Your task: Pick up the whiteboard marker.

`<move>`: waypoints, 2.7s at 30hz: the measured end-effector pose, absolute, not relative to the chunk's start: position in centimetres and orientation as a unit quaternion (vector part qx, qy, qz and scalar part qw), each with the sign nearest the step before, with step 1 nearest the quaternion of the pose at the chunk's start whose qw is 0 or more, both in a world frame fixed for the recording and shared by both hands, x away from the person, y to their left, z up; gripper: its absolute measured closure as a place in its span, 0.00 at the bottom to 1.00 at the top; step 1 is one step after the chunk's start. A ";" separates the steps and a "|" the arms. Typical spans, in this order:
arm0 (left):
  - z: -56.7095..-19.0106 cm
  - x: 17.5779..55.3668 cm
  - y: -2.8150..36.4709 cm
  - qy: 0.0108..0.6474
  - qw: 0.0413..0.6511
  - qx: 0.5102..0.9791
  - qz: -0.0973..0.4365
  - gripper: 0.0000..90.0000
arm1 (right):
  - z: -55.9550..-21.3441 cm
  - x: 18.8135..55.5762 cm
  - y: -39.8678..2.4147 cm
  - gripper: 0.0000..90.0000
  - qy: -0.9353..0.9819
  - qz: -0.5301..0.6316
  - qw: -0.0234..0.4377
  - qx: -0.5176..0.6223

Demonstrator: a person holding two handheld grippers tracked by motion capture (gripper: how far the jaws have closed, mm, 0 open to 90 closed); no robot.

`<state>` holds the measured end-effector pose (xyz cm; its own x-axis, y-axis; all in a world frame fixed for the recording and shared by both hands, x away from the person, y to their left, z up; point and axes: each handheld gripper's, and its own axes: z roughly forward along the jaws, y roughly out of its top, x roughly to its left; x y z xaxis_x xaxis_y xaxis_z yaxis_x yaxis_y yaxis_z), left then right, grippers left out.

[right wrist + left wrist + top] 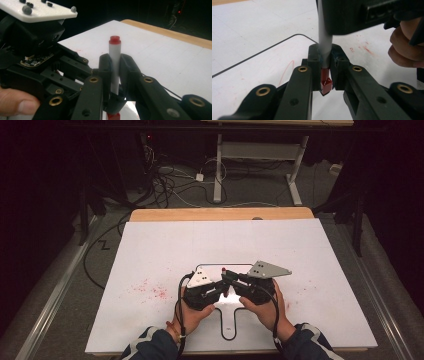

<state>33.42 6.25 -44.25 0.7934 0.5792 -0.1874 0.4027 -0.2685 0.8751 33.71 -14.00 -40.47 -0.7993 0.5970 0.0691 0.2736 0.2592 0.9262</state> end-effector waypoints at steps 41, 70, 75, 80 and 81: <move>-43.2 30.5 13.9 0.271 0.445 0.819 0.240 0.26 | -41.6 35.5 -15.5 0.91 0.795 0.520 0.188 0.249; -46.5 27.4 21.6 0.332 0.381 0.822 0.261 0.23 | -42.4 38.5 -13.3 0.91 0.818 0.518 0.154 0.195; -46.7 27.1 21.8 0.336 0.377 0.823 0.259 0.23 | -42.5 39.1 -12.6 0.91 0.819 0.520 0.150 0.190; -46.8 26.8 21.9 0.337 0.373 0.825 0.258 0.23 | -42.6 39.3 -11.8 0.91 0.824 0.519 0.142 0.178; -46.8 26.7 22.0 0.336 0.372 0.826 0.257 0.23 | -42.5 39.2 -11.6 0.91 0.824 0.519 0.142 0.178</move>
